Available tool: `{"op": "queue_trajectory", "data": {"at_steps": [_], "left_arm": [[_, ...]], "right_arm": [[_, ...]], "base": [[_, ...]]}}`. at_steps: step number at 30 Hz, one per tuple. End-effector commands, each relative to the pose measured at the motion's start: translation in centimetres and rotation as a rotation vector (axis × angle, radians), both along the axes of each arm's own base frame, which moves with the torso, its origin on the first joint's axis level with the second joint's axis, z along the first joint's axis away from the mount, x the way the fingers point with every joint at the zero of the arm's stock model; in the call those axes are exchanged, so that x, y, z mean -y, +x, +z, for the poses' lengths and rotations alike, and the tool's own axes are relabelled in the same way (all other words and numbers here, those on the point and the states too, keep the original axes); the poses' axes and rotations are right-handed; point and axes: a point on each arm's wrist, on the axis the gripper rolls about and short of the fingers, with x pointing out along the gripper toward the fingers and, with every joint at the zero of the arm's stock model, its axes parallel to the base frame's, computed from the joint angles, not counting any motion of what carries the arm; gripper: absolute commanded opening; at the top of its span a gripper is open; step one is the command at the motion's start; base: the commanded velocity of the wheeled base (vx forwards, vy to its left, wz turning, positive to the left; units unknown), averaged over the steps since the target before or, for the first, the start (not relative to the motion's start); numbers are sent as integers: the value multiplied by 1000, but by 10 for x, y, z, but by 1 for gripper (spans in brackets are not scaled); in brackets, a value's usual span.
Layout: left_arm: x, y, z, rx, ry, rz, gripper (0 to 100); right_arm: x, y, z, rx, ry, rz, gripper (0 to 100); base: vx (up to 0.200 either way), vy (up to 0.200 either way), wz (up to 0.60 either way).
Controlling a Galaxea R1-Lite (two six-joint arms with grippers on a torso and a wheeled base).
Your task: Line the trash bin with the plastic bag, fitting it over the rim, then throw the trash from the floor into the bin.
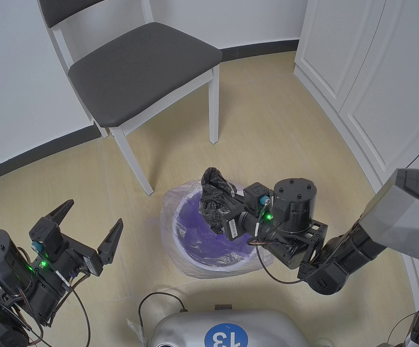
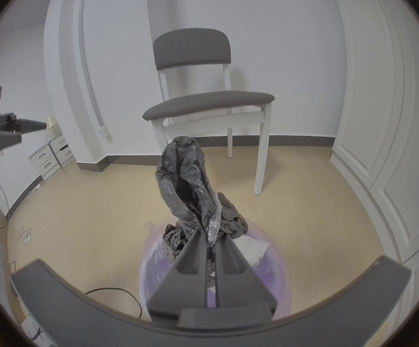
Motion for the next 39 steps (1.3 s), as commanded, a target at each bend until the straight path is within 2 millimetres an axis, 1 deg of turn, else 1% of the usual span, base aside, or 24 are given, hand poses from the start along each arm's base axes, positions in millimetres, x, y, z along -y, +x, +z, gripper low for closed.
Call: {"op": "queue_trajectory", "data": {"at_steps": [1, 5, 7, 9, 10, 11, 15, 19, 22, 24, 28, 29, 30, 32, 35, 37, 39], "left_arm": [[-2, -3, -3, -12, 8, 2, 100], [-2, -3, -3, -12, 8, 2, 100], [-2, -3, -3, -12, 8, 2, 100], [-2, -3, -3, -12, 8, 2, 100], [-2, -3, -3, -12, 8, 2, 100], [-2, -3, -3, -12, 8, 2, 100], [-2, -2, -3, -15, 10, 2, 100], [-2, -2, -4, -16, 11, 2, 100], [-2, -2, -4, -16, 11, 2, 100], [-2, -2, -4, -17, 12, 3, 100], [-2, -2, -5, -24, 14, 3, 100], [-2, -2, -5, -24, 14, 3, 100], [-2, -2, -5, -28, 17, 3, 100], [-2, -2, -5, -28, 17, 2, 100], [-2, -2, -6, -37, 22, 2, 100], [-2, -2, -7, -46, 28, 3, 100], [-1, -2, -8, -49, 29, 3, 100]], "right_arm": [[-2, 3, -22, -44, -33, 0, 0], [-3, 2, -33, -79, -34, 0, 0], [-3, 1, -34, -83, -33, 2, 0], [-6, -10, -36, -96, -40, 24, 0], [-6, -10, -36, -96, -40, 24, 0], [-10, -18, -36, -100, -46, 45, 0], [-12, -31, -30, -100, -54, 69, 0], [-11, -34, -32, -104, -68, 75, 0], [-8, -25, -32, -99, -64, 54, 0], [-2, -13, -34, -99, -60, 22, 0], [5, 5, -45, -109, -63, -19, 0], [5, 5, -45, -109, -63, -19, 0], [5, 11, -52, -118, -62, -31, 0], [5, 13, -56, -125, -62, -35, 0], [4, 19, -69, -146, -71, -34, 0], [1, 22, -73, -154, -56, -35, 0], [-1, 20, -74, -159, -47, -29, 0]], "base": [[0, 0, 0], [0, 0, 0], [0, 0, 0], [0, 0, 0], [0, 0, 0], [0, 0, 0], [0, 0, 0], [0, 0, 0], [0, 0, 0], [0, 0, 0], [0, 0, 0], [0, 0, 0], [0, 0, 0], [0, 0, 0], [0, 0, 0], [0, 0, 0], [0, 0, 0]]}}
